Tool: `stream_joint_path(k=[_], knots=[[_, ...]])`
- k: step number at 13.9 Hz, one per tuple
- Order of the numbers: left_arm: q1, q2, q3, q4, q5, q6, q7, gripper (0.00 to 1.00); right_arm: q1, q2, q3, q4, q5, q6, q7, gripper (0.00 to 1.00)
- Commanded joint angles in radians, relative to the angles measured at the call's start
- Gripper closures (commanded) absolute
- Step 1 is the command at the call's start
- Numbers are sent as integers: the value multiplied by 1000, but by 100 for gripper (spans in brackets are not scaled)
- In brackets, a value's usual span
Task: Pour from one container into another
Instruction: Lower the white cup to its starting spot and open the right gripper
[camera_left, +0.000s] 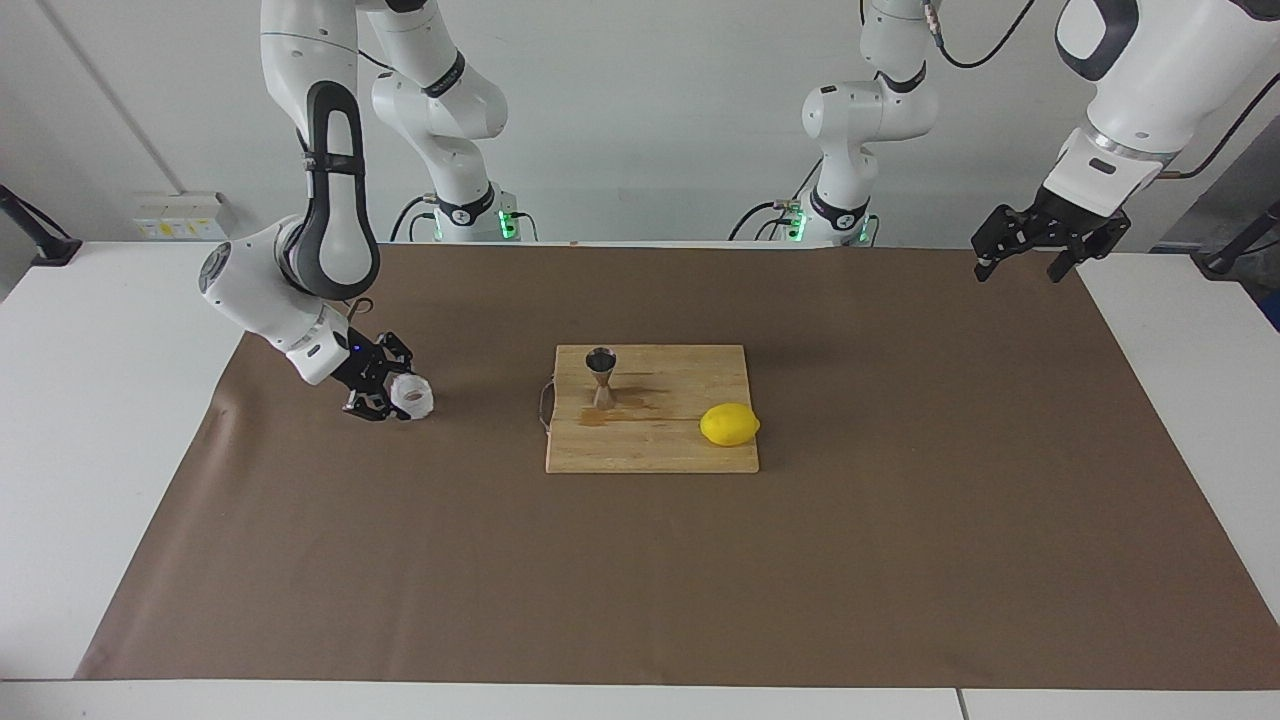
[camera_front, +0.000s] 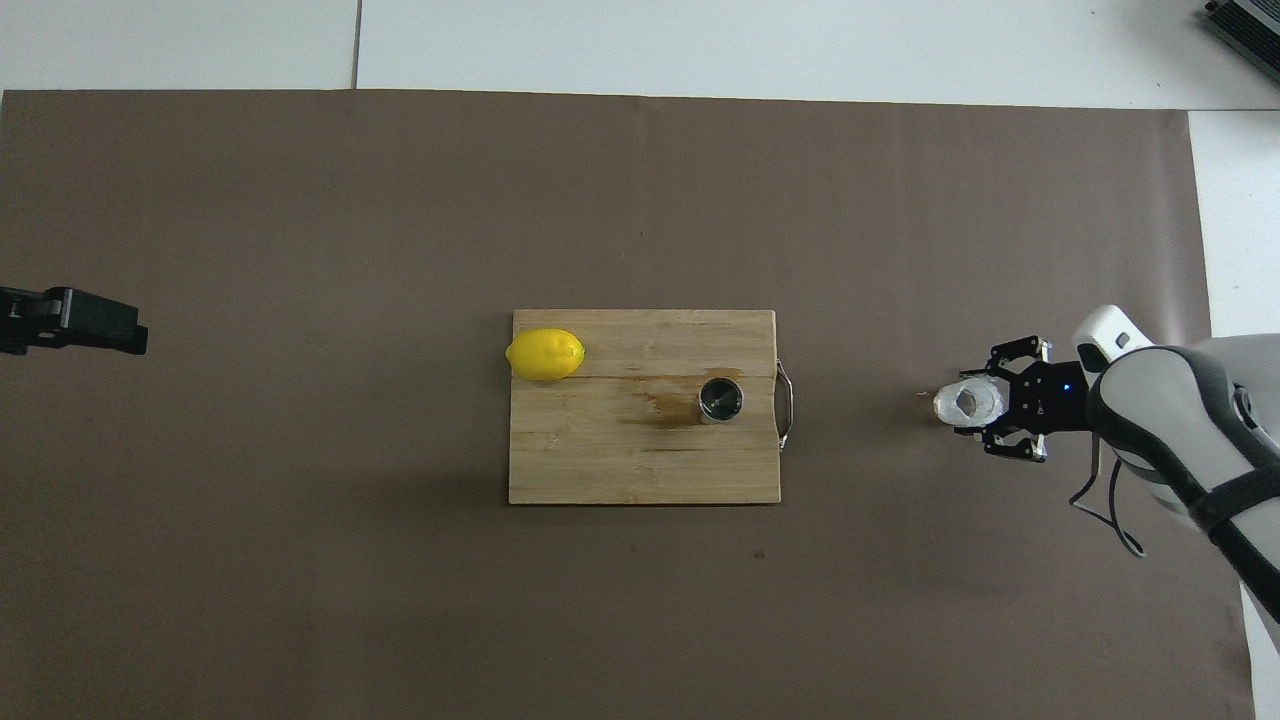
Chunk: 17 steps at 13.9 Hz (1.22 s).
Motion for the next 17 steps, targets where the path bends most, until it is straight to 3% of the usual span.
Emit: stream_joint_path(k=[1,5,8,10,12,14,17], knots=[[6,-26,-3,-25,-2,-5,-7,0,-16,-11,9,-17,18,14,-25,0],[6,-26,-3,-25,-2,-5,-7,0,-19,-72,7,-17,18,-43,60,0],[6,-26,-3,-25,-2,-5,-7,0,-17,-146,7,-15,-29,-94,253,0],[6,-26,-3,-25,-2,-5,-7,0,-8,-196,7,2,-92,-150,474,0],[6,-26,-3,-25,-2,-5,-7,0,0,-244,18,55,-233,-180,725,0],[6,-26,-3,-25,-2,-5,-7,0,32,-253,38,161,-361,-259,974,0],[6,-26,-3,-25,-2,-5,-7,0,61,-250,41,272,-430,-305,1357,0]])
